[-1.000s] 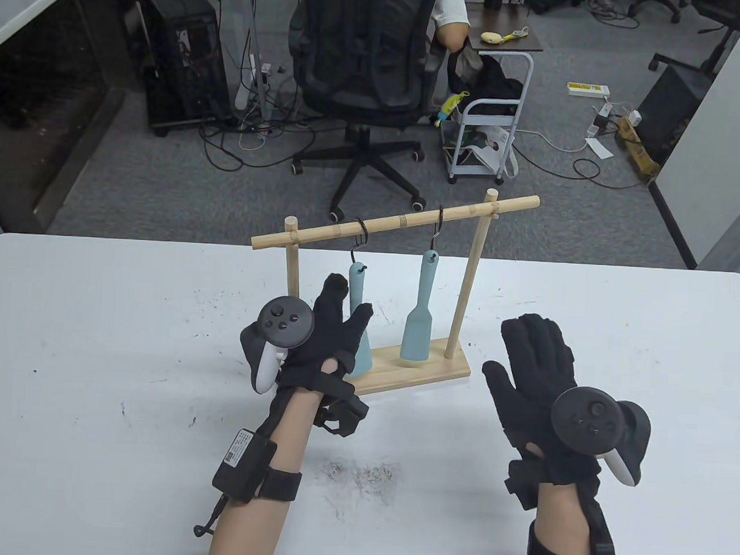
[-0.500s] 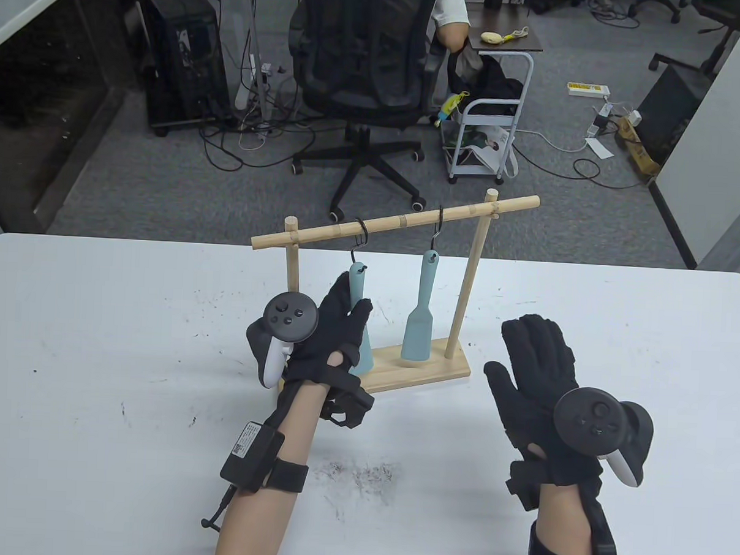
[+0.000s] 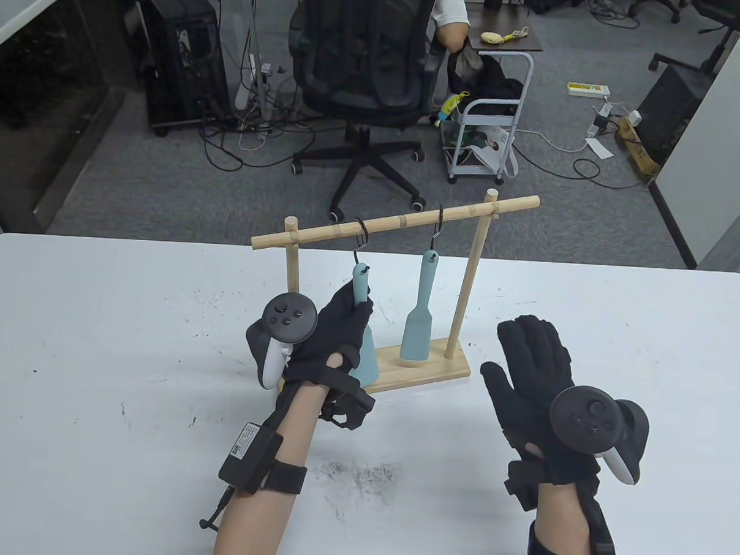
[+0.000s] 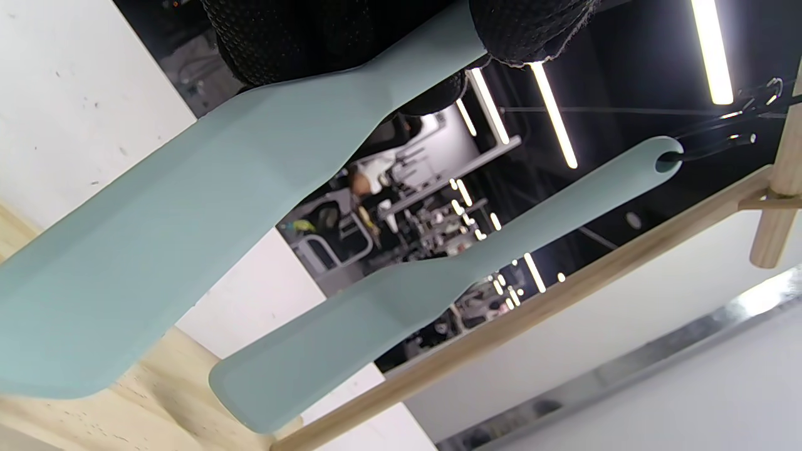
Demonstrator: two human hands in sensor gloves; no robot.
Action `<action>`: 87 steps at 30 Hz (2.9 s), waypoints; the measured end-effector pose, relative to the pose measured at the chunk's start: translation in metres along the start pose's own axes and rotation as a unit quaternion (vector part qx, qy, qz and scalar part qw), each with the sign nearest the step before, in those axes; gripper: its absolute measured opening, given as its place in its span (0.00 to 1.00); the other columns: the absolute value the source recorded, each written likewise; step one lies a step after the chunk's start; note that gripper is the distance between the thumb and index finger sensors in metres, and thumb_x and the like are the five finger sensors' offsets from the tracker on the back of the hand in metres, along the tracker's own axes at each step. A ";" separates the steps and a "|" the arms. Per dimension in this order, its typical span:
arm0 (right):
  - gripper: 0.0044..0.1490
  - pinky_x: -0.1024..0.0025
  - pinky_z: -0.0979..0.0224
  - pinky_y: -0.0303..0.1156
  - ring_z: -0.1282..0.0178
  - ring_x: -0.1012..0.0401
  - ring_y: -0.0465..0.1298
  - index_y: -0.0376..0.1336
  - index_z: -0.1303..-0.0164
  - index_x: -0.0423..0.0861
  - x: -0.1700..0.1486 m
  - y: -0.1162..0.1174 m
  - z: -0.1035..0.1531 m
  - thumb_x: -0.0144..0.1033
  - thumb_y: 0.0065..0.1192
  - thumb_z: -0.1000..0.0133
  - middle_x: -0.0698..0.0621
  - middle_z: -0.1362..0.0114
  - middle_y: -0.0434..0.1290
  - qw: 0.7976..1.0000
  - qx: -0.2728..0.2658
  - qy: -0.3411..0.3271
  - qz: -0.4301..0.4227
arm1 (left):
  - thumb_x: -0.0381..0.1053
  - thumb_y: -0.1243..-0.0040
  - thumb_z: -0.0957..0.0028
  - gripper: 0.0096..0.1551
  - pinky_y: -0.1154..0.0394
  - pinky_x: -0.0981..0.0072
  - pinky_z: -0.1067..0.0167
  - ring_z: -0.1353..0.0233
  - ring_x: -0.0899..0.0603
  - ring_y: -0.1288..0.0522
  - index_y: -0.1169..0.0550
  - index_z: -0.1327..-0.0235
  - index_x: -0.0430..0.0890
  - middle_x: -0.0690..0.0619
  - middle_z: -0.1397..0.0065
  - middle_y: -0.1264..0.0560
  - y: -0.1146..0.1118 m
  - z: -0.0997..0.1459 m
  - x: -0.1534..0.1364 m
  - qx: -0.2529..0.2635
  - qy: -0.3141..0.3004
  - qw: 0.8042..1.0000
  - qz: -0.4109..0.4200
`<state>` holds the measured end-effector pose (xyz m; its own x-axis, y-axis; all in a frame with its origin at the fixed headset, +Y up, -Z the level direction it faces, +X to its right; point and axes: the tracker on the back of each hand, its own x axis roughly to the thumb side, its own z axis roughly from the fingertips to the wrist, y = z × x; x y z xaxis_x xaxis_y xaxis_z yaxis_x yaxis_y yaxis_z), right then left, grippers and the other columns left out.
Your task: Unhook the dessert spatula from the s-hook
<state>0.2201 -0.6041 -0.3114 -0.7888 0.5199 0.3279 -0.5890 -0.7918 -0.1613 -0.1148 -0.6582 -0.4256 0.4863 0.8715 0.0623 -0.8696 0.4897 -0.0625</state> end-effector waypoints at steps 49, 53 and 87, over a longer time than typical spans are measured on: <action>0.46 0.33 0.21 0.50 0.15 0.35 0.54 0.58 0.16 0.46 0.007 0.008 -0.004 0.61 0.55 0.41 0.40 0.12 0.55 1.000 0.019 -0.009 0.002 | 0.61 0.44 0.39 0.34 0.15 0.63 0.45 0.42 0.50 0.12 0.28 0.22 0.47 0.53 0.33 0.18 0.000 0.023 0.023 -0.016 -0.058 0.998 0.035; 0.46 0.33 0.21 0.50 0.15 0.35 0.54 0.58 0.16 0.45 0.007 0.008 -0.004 0.61 0.55 0.41 0.40 0.12 0.55 1.000 0.019 -0.009 0.001 | 0.61 0.44 0.38 0.34 0.15 0.63 0.45 0.42 0.50 0.12 0.28 0.22 0.47 0.53 0.33 0.18 0.001 0.025 0.026 -0.017 -0.065 0.997 0.034; 0.46 0.33 0.22 0.50 0.15 0.35 0.54 0.58 0.17 0.45 0.004 0.005 -0.003 0.61 0.55 0.41 0.40 0.12 0.55 1.000 0.019 -0.008 -0.009 | 0.64 0.42 0.40 0.33 0.17 0.58 0.42 0.43 0.50 0.13 0.26 0.25 0.50 0.54 0.35 0.18 0.110 0.110 0.006 0.057 -0.082 0.992 -0.078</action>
<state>0.2131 -0.6049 -0.3137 -0.7751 0.5289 0.3457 -0.5953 -0.7946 -0.1193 -0.2168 -0.6017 -0.3223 0.6033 0.7652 0.2247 -0.7935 0.6041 0.0735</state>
